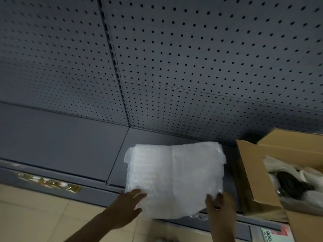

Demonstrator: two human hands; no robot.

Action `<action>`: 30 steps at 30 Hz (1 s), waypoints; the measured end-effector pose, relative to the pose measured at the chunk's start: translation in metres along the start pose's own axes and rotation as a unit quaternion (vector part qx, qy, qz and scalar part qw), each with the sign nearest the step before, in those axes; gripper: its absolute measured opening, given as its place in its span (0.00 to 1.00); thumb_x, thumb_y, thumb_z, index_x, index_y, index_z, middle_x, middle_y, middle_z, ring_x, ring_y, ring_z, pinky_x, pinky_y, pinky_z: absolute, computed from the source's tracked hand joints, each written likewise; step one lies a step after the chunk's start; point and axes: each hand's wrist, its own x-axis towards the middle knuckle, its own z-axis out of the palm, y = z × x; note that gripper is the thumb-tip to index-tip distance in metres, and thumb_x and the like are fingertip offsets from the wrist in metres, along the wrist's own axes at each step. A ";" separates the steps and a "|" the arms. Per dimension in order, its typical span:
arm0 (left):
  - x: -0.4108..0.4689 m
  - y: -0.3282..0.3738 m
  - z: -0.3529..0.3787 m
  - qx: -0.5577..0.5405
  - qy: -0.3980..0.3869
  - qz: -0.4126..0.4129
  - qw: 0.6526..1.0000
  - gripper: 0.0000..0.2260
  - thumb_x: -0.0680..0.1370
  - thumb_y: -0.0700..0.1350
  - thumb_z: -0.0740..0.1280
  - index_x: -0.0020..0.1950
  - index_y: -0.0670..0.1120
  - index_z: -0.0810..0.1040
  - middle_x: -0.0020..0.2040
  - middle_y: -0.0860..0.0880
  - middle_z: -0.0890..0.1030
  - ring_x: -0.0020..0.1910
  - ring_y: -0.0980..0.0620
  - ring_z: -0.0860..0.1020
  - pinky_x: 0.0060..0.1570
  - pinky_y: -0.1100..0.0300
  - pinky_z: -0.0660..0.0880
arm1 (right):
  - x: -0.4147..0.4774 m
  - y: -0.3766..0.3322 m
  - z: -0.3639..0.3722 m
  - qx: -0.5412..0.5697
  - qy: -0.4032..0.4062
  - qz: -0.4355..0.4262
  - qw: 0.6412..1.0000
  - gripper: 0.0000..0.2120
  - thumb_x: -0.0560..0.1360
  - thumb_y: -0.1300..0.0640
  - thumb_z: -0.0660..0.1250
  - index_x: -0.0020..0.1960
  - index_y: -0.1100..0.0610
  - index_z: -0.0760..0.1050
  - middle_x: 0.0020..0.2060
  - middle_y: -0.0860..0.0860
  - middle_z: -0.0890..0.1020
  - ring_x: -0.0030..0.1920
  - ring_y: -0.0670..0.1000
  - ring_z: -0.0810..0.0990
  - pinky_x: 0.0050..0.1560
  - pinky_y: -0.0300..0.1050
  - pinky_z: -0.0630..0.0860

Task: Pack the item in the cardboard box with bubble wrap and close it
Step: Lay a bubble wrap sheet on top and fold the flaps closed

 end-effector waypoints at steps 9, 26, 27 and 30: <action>-0.027 -0.017 -0.025 -0.155 0.160 -0.080 0.972 0.15 0.80 0.42 0.60 0.66 0.50 0.73 0.64 0.49 0.76 0.59 0.52 0.77 0.59 0.67 0.69 | -0.068 0.001 0.074 -0.141 -0.179 -0.554 0.801 0.15 0.73 0.42 0.60 0.57 0.45 0.68 0.66 0.46 0.67 0.64 0.48 0.68 0.62 0.44 0.73; -0.073 -0.048 -0.006 -0.166 0.198 -0.165 0.952 0.13 0.76 0.38 0.64 0.58 0.48 0.79 0.53 0.54 0.81 0.48 0.56 0.81 0.52 0.64 0.76 | -0.041 0.072 0.126 -0.333 -0.107 -0.623 0.700 0.38 0.69 0.54 0.71 0.73 0.52 0.56 0.64 0.58 0.69 0.63 0.60 0.69 0.71 0.62 0.50; -0.072 -0.048 -0.008 -0.169 0.211 -0.166 0.948 0.13 0.76 0.36 0.65 0.56 0.48 0.80 0.52 0.54 0.81 0.48 0.56 0.81 0.51 0.67 0.74 | -0.038 0.062 0.119 -0.316 -0.076 -0.634 0.702 0.32 0.73 0.58 0.63 0.74 0.52 0.54 0.63 0.57 0.69 0.61 0.58 0.70 0.73 0.58 0.49; -0.065 -0.061 -0.014 -0.213 0.257 -0.184 0.925 0.18 0.73 0.29 0.65 0.46 0.53 0.80 0.45 0.52 0.82 0.46 0.56 0.81 0.46 0.72 0.71 | -0.038 0.026 0.087 -0.216 -0.069 -0.599 0.768 0.23 0.79 0.63 0.47 0.70 0.49 0.63 0.62 0.49 0.71 0.57 0.51 0.74 0.68 0.44 0.62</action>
